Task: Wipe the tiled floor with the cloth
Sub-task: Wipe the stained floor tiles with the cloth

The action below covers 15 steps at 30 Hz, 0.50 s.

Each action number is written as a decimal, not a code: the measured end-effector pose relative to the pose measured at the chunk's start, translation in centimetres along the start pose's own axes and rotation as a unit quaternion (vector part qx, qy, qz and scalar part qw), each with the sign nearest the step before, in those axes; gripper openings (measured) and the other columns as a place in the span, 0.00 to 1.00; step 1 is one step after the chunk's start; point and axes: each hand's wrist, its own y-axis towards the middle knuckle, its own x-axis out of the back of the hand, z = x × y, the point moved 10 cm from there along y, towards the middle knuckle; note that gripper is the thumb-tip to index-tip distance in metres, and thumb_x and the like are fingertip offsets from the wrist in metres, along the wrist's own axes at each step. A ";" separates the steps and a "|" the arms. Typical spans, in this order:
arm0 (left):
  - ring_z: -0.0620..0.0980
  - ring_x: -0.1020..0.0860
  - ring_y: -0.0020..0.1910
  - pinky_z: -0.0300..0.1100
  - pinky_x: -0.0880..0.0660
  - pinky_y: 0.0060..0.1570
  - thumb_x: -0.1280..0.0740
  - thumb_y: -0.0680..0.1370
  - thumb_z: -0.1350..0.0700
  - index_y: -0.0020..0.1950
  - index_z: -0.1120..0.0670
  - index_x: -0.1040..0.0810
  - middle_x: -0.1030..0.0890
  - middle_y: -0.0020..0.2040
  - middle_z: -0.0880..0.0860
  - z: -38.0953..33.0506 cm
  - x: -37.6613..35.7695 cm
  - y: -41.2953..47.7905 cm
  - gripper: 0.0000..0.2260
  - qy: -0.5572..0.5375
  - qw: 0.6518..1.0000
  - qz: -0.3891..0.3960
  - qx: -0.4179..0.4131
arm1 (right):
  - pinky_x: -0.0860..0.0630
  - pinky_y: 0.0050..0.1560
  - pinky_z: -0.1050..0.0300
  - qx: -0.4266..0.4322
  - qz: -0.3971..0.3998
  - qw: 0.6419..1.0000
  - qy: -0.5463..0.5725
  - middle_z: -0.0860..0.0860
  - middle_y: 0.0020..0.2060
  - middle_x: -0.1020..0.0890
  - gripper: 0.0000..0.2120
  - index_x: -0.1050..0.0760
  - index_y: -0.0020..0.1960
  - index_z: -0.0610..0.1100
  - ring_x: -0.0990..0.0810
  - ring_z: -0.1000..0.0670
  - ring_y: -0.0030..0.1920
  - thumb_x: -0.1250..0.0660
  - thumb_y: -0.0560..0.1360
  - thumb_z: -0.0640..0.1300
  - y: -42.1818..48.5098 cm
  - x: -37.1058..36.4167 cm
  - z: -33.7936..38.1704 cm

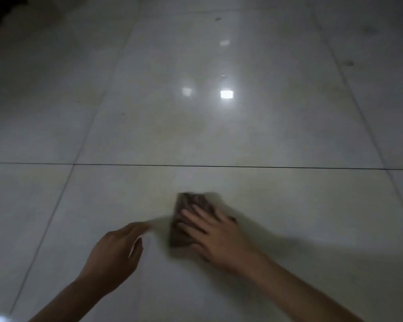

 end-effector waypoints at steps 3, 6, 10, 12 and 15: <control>0.58 0.19 0.54 0.51 0.21 0.46 0.45 0.75 0.53 0.63 0.57 0.22 0.21 0.63 0.56 4.2 0.5 -0.6 0.21 0.022 0.999 -0.028 -0.010 | 0.41 0.73 0.45 -0.097 -0.067 0.993 -0.016 0.40 0.65 0.24 0.23 0.24 0.65 0.40 0.25 0.39 0.66 0.50 0.83 0.50 -3.4 1.5 -8.4; 0.63 0.26 0.65 0.58 0.27 0.59 0.48 0.76 0.47 0.70 0.61 0.28 0.30 0.71 0.62 10.3 0.1 -1.5 0.28 0.050 0.996 -0.039 0.062 | 0.41 0.72 0.40 -0.384 -0.110 0.917 -0.001 0.32 0.67 0.28 0.25 0.28 0.67 0.30 0.30 0.32 0.67 0.50 0.82 0.47 -8.4 2.7 -17.7; 0.58 0.46 0.77 0.58 0.43 0.73 0.57 0.77 0.40 0.76 0.61 0.39 0.44 0.77 0.60 16.4 -1.6 -4.1 0.35 0.030 0.985 -0.050 0.162 | 0.44 0.72 0.38 -0.575 -0.159 0.803 0.014 0.33 0.71 0.34 0.25 0.32 0.71 0.33 0.37 0.34 0.73 0.48 0.79 0.46 -4.1 2.0 -12.9; 0.57 0.50 0.77 0.57 0.47 0.73 0.63 0.78 0.36 0.77 0.61 0.42 0.46 0.78 0.61 18.0 -2.4 -5.5 0.38 0.038 0.981 -0.048 0.182 | 0.41 0.72 0.37 -0.474 -0.140 0.869 0.021 0.33 0.71 0.34 0.22 0.31 0.70 0.33 0.36 0.34 0.72 0.42 0.79 0.41 3.9 0.6 -5.7; 0.56 0.55 0.77 0.56 0.51 0.75 0.71 0.75 0.35 0.78 0.60 0.49 0.52 0.78 0.60 20.3 -3.0 -7.7 0.42 0.040 0.975 -0.030 0.215 | 0.35 0.70 0.39 -0.310 -0.132 0.939 0.064 0.38 0.72 0.34 0.23 0.32 0.71 0.35 0.34 0.37 0.72 0.40 0.78 0.42 13.6 -1.7 7.6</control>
